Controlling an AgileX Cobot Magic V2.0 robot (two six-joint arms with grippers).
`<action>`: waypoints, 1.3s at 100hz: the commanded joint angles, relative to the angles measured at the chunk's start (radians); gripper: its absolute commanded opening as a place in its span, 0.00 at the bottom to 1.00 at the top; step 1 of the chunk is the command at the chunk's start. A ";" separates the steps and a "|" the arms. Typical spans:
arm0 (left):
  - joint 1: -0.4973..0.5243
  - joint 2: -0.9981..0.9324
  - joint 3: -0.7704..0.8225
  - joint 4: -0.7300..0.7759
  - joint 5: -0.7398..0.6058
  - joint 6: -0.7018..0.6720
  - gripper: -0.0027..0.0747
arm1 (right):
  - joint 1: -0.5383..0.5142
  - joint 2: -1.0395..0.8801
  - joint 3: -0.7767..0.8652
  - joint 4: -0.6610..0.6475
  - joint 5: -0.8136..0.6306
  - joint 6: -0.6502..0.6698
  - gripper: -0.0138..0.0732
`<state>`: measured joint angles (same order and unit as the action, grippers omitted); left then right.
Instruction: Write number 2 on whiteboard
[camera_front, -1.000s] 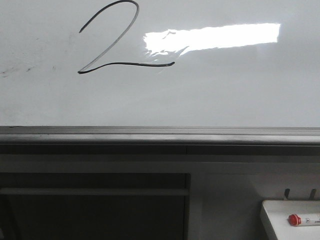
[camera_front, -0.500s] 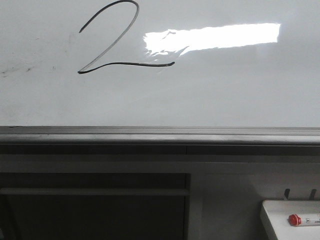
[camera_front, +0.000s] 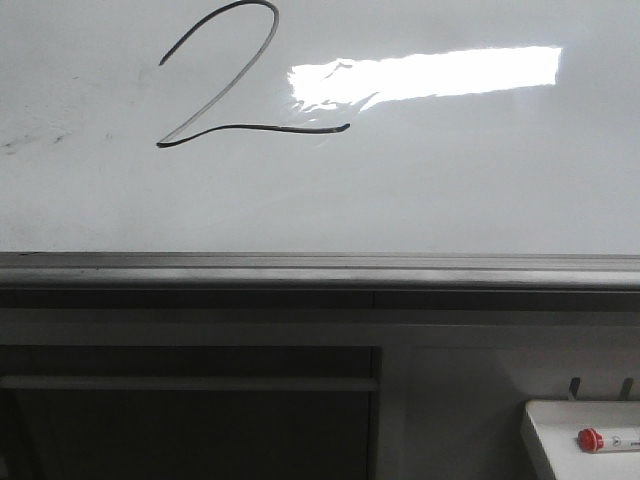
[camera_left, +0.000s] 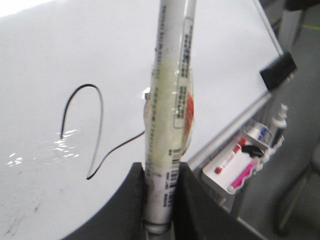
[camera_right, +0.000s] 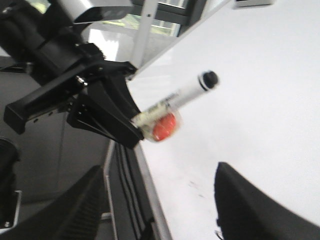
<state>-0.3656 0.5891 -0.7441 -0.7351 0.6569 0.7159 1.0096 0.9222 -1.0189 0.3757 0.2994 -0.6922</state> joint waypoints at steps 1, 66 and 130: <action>-0.001 0.034 0.025 -0.031 -0.208 -0.099 0.01 | -0.103 -0.066 -0.030 0.006 0.037 -0.005 0.44; -0.001 0.502 0.075 -0.174 -0.629 -0.146 0.01 | -0.351 -0.248 0.185 0.021 0.189 0.077 0.08; -0.001 0.652 0.024 -0.217 -0.670 -0.144 0.01 | -0.351 -0.246 0.195 0.043 0.189 0.103 0.08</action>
<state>-0.3656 1.2378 -0.6726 -0.9487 0.0462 0.5796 0.6665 0.6771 -0.7984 0.3904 0.5602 -0.5912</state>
